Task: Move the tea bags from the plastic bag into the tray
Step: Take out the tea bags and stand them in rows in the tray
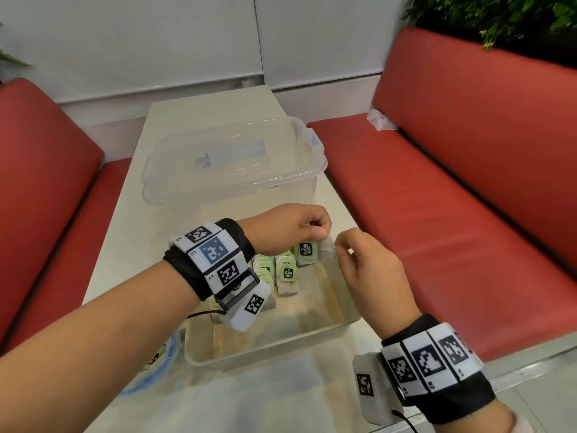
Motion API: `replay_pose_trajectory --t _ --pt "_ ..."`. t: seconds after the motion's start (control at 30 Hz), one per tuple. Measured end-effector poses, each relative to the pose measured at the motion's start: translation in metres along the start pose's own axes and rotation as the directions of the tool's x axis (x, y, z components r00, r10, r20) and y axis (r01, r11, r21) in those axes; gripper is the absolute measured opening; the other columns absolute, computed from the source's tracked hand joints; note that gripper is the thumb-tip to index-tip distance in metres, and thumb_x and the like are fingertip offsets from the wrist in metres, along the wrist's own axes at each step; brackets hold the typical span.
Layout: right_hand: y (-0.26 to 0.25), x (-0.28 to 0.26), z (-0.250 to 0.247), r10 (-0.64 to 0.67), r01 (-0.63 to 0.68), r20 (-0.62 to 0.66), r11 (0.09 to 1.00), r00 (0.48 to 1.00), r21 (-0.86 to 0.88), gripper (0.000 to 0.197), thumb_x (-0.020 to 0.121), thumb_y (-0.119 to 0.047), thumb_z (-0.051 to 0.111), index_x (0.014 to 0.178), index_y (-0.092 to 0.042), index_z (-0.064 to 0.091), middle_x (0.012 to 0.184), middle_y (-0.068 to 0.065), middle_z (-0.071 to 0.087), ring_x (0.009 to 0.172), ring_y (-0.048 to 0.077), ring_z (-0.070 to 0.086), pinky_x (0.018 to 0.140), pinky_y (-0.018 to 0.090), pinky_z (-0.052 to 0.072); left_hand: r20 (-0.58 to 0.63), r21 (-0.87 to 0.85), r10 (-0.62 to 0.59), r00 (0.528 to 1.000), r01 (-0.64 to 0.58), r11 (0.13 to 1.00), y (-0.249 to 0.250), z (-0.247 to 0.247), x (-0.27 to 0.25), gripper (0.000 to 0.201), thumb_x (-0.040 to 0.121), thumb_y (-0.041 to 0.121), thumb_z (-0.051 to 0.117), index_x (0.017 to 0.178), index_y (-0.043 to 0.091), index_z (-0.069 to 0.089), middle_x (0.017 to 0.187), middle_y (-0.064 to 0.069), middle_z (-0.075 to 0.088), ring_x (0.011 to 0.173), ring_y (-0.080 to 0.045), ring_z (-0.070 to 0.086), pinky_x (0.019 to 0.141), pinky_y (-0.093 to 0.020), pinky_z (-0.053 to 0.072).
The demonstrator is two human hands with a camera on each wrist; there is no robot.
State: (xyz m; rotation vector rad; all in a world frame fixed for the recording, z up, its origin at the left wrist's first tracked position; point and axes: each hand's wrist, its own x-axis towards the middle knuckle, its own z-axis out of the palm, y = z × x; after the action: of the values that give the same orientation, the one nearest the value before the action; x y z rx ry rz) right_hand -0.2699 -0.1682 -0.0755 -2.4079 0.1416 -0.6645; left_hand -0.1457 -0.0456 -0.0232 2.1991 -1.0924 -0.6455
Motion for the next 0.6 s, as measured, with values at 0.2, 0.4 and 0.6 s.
replay_pose_trajectory --t 0.2,0.4,0.6 --pt "-0.008 0.0 0.001 0.167 -0.169 0.032 0.943 0.985 0.287 0.019 0.089 -0.017 0.061 0.104 -0.024 0.051 0.075 -0.015 0.058 0.069 0.003 0.058 0.067 0.023 0.045 -0.006 0.004 0.041 0.999 -0.041 0.999 0.003 0.003 0.003 0.012 0.095 0.019 0.049 0.084 0.022 0.053 0.073 0.013 0.053 0.059 0.01 0.049 0.06 -0.009 0.036" --pt "-0.003 0.001 -0.001 0.282 -0.22 -0.076 0.867 0.956 0.448 0.03 0.086 -0.009 0.062 0.101 -0.032 0.049 0.077 -0.008 0.063 0.071 0.008 0.062 0.072 0.032 0.053 0.087 -0.29 -0.067 0.994 0.09 0.953 0.001 0.003 0.001 0.014 0.091 0.015 0.057 0.104 0.012 0.053 0.094 -0.004 0.062 0.081 -0.015 0.061 0.064 -0.025 0.058" --pt "0.006 -0.003 0.004 0.344 -0.303 -0.009 0.84 0.939 0.45 0.032 0.084 -0.014 0.066 0.099 -0.035 0.049 0.085 -0.009 0.065 0.082 0.012 0.062 0.08 0.037 0.051 0.055 -0.365 -0.078 0.995 0.093 0.927 -0.006 -0.002 0.005 0.01 0.089 0.006 0.058 0.092 0.016 0.058 0.086 -0.001 0.062 0.075 -0.009 0.062 0.063 -0.02 0.056"
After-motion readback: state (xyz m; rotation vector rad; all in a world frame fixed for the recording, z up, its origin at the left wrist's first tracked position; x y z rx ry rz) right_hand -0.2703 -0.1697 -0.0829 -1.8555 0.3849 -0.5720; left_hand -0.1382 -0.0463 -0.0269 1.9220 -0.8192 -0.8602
